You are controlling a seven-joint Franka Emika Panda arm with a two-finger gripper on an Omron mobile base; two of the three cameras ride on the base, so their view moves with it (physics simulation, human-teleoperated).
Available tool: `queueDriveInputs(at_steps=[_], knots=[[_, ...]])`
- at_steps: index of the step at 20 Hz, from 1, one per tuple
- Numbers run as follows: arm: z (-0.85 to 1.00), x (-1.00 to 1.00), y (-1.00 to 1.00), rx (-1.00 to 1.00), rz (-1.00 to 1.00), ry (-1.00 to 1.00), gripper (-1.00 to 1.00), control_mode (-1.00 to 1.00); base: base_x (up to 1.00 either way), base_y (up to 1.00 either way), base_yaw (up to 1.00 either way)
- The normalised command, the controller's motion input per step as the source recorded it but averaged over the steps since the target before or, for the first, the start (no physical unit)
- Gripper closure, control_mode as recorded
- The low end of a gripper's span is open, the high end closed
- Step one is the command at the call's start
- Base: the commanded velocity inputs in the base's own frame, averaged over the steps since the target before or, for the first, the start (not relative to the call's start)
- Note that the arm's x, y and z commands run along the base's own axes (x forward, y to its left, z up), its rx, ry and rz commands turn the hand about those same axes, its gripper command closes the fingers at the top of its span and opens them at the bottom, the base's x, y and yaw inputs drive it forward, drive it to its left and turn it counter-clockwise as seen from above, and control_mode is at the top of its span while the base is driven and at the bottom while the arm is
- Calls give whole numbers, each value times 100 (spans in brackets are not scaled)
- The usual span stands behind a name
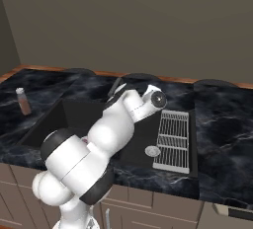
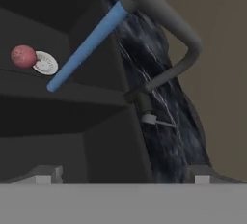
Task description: Turn on the sink faucet. Then move the onion from the counter to the sink. Turn off the sink. Move the vegetable from the sink to the pot next to the stove. Finally move the pot to the rear right burner.
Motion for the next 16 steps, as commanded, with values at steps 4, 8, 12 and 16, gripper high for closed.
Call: queueDriveInputs(at_steps=[4, 8, 12, 16], knots=[[-9, 27, -6, 19, 2, 2, -100, -100, 0, 0, 0], [-6, 20, -9, 19, 4, 3, -100, -100, 0, 0, 0], [-12, 36, 1, 14, 2, 5, -100, -100, 0, 0, 0], [-12, 45, 2, 10, 1, 6, -100, -100, 0, 0, 0]])
